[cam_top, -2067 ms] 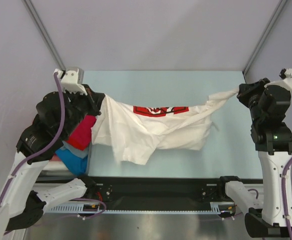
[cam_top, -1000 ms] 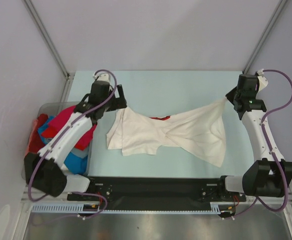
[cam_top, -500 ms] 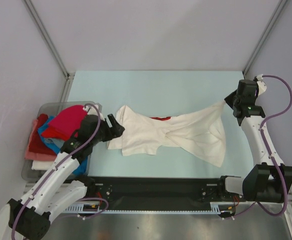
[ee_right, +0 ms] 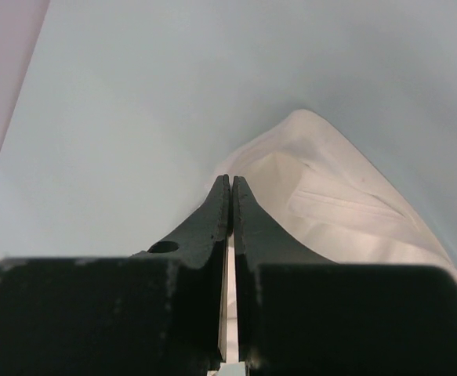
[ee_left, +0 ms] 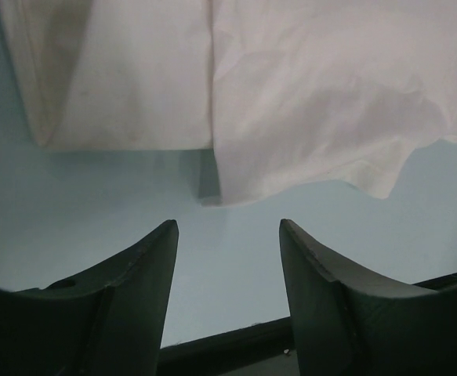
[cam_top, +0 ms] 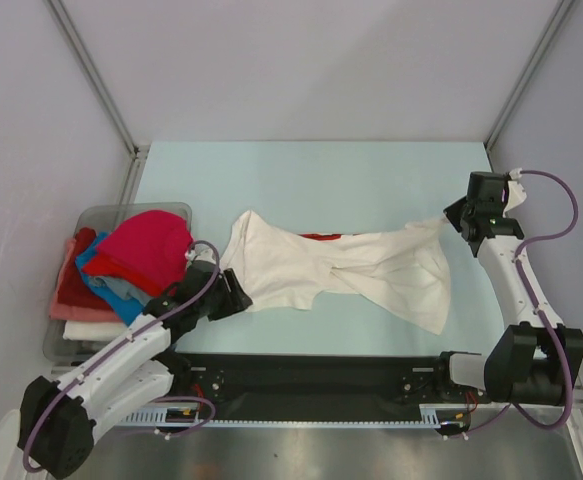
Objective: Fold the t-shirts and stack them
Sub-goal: Flatten the tshirt out
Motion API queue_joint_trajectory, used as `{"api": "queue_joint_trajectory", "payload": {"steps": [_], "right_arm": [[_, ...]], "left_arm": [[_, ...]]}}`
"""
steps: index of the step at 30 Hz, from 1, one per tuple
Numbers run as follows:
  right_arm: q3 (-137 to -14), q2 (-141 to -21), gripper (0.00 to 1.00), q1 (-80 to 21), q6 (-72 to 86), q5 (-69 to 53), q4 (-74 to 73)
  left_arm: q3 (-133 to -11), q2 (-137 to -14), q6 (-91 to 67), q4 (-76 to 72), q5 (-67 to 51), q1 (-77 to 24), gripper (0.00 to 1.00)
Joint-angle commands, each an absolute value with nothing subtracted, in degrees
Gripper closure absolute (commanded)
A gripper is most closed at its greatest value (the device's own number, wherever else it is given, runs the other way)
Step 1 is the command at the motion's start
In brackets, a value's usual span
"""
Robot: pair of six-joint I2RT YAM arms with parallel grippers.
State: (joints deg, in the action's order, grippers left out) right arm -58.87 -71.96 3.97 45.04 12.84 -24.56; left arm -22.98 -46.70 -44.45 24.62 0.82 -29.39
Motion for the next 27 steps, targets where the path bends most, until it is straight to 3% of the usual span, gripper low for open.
{"api": "queue_joint_trajectory", "payload": {"steps": [1, 12, 15, 16, 18, 21, 22, 24, 26, 27], "right_arm": [[-58.71, -70.66, 1.00, 4.22, 46.06, 14.33, -23.03], [-57.04, -70.75, 1.00, 4.22, 46.67, 13.71, -21.97], [-56.78, -70.66, 1.00, 4.22, 47.11, 13.27, -21.53], [-56.60, -70.66, 1.00, 4.22, 47.11, 13.10, -21.45], [-56.43, -70.75, 1.00, 4.22, 47.11, 12.83, -21.27], [-55.81, -71.10, 1.00, 4.22, 47.46, 12.31, -21.44], [-55.64, -71.45, 0.93, 4.22, 48.24, 12.65, -21.97], [-54.94, -71.72, 0.55, 4.22, 48.78, 12.75, -22.41], [-54.32, -71.98, 0.37, 4.22, 48.87, 12.48, -22.23], [-53.79, -71.90, 0.35, 4.22, 48.87, 12.57, -22.50]], "left_arm": [[-22.59, -49.30, -46.23, 17.76, -0.18, -31.28, 0.41], [-20.21, -56.42, -46.85, 11.17, 1.49, -32.70, 0.49], [-19.95, -58.09, -46.50, 9.76, 1.41, -32.70, 0.65], [-20.04, -58.62, -46.32, 9.49, 0.97, -32.70, 0.84], [-20.91, -58.36, -45.53, 10.27, 0.44, -32.70, 1.00], [-25.12, -55.47, -43.60, 16.49, -1.32, -32.43, 1.00], [-28.44, -53.02, -42.90, 18.26, -1.93, -32.00, 1.00], [-31.71, -50.55, -40.79, 21.60, -4.47, -29.81, 1.00], [-36.27, -48.00, -38.51, 25.12, -11.03, -22.70, 1.00], [-38.04, -46.16, -37.89, 26.44, -12.29, -17.98, 1.00]]}}
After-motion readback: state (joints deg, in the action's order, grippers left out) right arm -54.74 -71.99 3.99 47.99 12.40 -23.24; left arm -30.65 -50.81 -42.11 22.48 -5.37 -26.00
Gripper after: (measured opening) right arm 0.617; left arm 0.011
